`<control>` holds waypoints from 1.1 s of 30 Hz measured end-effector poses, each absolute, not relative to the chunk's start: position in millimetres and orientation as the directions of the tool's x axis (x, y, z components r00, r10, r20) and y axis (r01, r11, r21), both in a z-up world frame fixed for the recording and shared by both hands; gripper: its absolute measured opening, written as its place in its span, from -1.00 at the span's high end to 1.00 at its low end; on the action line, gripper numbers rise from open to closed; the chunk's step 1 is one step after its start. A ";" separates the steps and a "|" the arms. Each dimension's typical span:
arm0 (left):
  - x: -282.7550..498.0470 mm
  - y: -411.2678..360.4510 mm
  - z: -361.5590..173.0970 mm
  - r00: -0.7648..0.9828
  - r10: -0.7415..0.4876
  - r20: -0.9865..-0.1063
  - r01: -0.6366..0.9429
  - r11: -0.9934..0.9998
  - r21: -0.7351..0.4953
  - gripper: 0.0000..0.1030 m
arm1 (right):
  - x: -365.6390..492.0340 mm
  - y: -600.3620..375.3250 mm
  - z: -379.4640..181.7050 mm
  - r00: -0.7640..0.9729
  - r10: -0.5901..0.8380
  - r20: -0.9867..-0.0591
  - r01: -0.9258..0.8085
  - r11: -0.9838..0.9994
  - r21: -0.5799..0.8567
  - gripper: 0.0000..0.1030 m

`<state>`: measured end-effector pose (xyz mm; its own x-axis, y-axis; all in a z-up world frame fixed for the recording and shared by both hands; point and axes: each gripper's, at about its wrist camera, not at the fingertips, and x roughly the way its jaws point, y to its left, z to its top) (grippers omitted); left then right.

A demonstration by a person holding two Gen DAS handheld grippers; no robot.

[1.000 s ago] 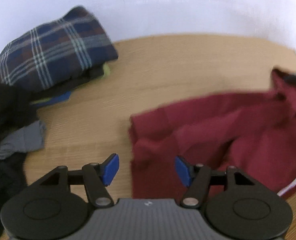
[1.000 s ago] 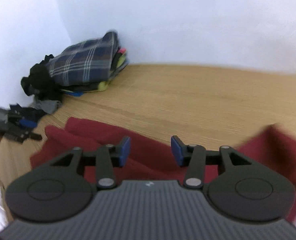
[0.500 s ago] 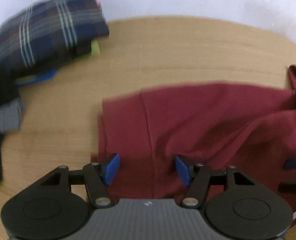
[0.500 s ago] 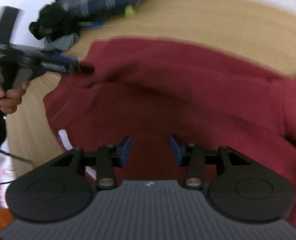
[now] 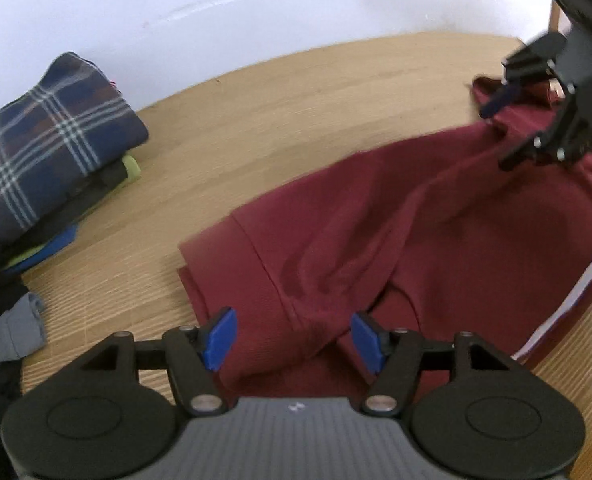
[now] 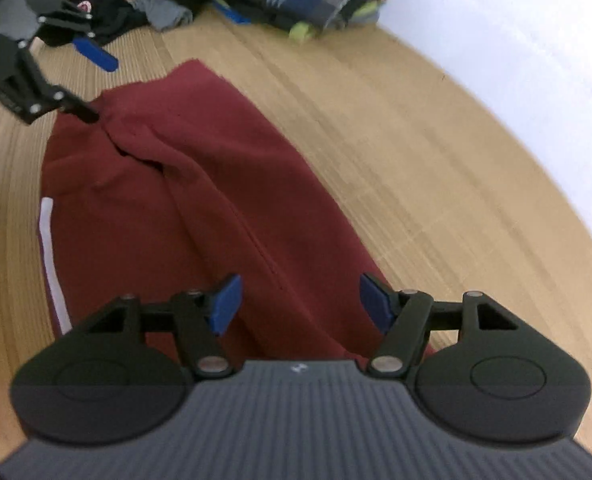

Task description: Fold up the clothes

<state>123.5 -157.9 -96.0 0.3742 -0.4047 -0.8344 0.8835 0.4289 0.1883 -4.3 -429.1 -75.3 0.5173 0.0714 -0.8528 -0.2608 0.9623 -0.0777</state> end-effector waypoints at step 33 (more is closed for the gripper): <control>133.9 -156.3 -121.3 0.449 -0.253 -0.857 0.809 0.522 0.270 -0.14 | -89.7 -374.3 -41.2 0.644 0.057 -0.763 -0.217 0.970 -0.110 0.57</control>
